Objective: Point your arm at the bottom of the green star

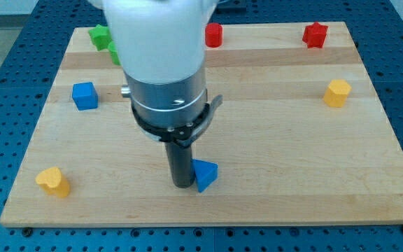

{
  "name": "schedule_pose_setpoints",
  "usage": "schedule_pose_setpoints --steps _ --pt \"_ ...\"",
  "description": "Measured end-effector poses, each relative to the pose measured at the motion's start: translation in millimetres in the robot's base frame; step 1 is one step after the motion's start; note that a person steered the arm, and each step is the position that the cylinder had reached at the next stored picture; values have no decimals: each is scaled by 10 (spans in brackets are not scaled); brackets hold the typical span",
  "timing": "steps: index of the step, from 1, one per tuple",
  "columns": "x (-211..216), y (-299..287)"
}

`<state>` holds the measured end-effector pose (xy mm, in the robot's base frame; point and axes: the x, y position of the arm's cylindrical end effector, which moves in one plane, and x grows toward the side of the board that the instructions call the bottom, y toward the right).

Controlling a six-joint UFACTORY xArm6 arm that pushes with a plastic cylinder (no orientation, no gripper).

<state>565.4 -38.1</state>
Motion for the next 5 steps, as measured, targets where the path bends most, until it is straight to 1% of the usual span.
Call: schedule_pose_setpoints --steps 2,3,5 --pt "0 207" --pt "-53 22" --pt "-463 -752"
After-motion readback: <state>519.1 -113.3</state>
